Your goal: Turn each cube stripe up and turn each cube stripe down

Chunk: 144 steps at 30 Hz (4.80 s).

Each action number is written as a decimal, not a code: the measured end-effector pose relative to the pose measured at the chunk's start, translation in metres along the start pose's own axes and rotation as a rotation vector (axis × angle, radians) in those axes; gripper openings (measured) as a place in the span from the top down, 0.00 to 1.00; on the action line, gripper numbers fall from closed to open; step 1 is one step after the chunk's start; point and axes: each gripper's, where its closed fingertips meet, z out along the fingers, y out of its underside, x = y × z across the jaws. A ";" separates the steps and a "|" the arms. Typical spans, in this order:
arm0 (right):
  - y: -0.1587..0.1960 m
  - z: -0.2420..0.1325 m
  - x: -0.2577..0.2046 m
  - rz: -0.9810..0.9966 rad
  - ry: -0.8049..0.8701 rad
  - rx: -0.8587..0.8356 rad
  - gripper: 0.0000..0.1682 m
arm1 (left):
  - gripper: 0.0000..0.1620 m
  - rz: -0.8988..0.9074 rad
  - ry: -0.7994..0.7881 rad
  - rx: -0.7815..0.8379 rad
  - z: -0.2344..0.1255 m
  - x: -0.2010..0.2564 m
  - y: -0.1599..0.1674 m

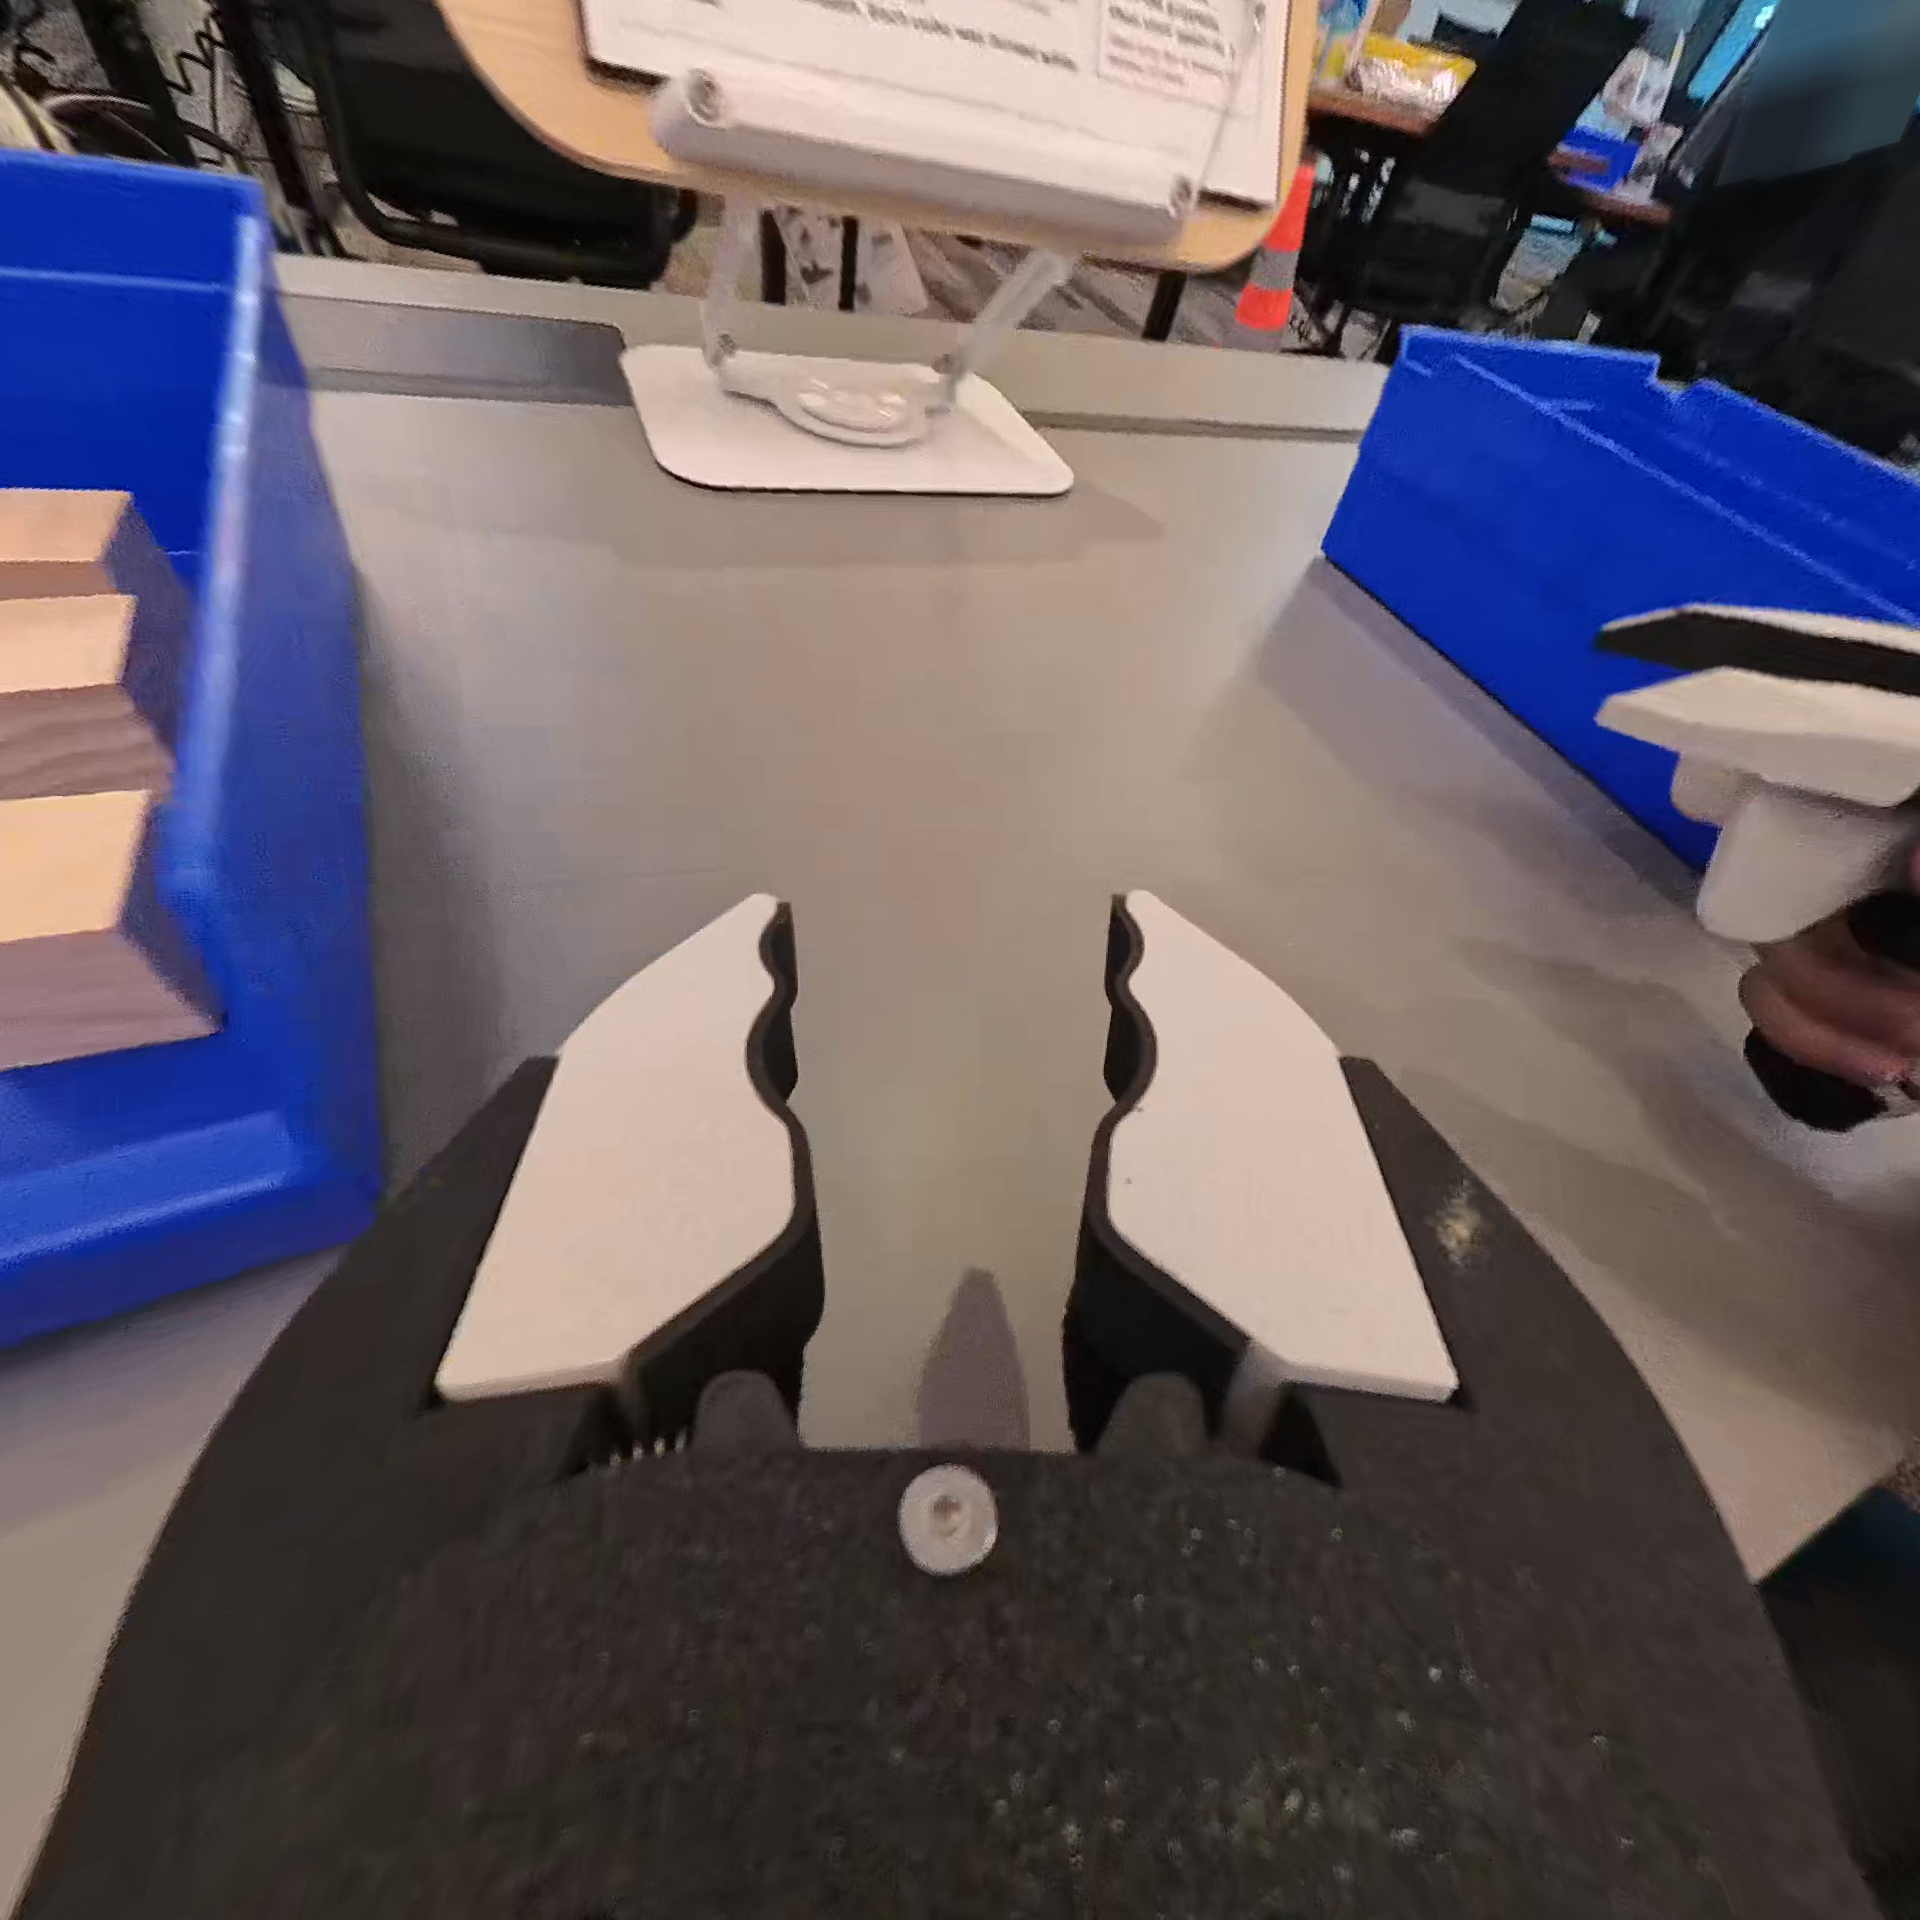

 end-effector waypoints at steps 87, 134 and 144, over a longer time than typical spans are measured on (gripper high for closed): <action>-0.037 -0.001 -0.038 -0.236 -0.313 0.226 0.65 | 0.73 -0.631 0.926 -0.457 0.032 0.086 -0.101; -0.109 0.002 0.029 -0.157 -0.069 0.071 0.73 | 0.60 0.138 0.204 0.054 0.005 0.034 -0.039; -0.106 -0.020 0.270 0.219 0.516 -0.471 0.72 | 0.61 0.232 0.195 0.048 0.007 0.037 -0.033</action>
